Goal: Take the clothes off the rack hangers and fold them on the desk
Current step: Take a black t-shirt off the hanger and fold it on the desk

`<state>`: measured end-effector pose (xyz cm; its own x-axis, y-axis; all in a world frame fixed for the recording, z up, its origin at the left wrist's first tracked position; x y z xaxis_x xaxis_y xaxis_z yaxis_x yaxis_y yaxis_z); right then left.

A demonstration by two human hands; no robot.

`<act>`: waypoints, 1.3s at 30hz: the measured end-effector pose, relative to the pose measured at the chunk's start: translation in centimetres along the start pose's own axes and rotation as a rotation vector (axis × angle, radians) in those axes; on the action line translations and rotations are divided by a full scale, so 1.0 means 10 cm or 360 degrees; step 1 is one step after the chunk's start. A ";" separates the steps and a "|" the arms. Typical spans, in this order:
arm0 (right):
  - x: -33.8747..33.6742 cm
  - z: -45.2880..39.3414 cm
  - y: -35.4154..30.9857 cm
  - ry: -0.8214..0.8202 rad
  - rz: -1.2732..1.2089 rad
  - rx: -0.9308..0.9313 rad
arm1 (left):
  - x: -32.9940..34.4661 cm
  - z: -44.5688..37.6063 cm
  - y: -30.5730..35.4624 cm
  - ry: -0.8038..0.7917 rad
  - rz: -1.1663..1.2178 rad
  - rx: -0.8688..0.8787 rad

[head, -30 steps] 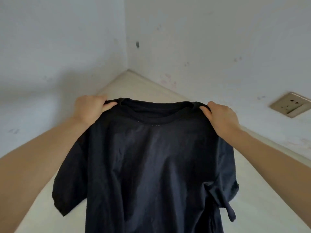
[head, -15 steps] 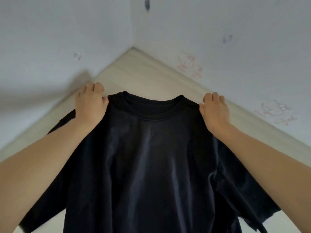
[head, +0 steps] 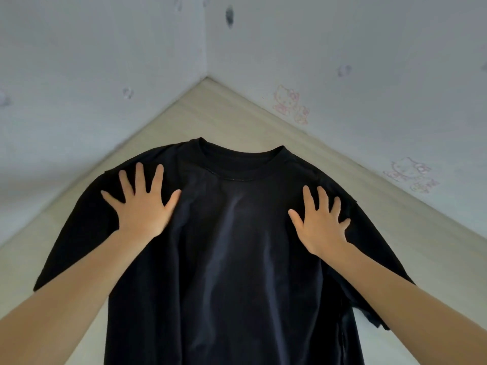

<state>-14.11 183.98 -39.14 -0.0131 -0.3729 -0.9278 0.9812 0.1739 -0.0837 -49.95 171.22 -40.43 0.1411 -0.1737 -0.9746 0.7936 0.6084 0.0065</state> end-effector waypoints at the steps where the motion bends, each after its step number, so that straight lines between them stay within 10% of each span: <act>1: -0.01 -0.04 0.02 -0.0005 0.0012 -0.0027 | -0.02 -0.09 0.01 -0.0005 -0.0015 0.0027; 13: -0.32 -0.31 0.18 -0.0011 -0.0066 -0.0394 | -0.28 -0.61 0.27 -0.0109 0.0045 0.0146; 23: -0.63 -0.22 0.94 0.0143 0.0038 -0.0412 | -0.14 0.38 1.15 -0.0058 -0.0015 0.0329; 39: -0.55 -0.04 2.01 -0.0350 -0.0431 -0.0161 | 0.40 2.50 2.93 -0.0220 0.0184 0.0311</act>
<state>5.59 189.91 -35.82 -0.2174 -0.6027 -0.7677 0.9237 0.1272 -0.3614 -11.34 169.02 -38.56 0.3066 -0.2240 -0.9251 0.8647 0.4719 0.1723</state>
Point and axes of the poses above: each hand's wrist, its own z-axis away from the middle knuckle, its own x-axis out of the palm, y = z × x, the point moved 8 cm from there along -z, towards the middle knuckle, and after that the axes turned 4 degrees about -z, right-handed, at the moved point
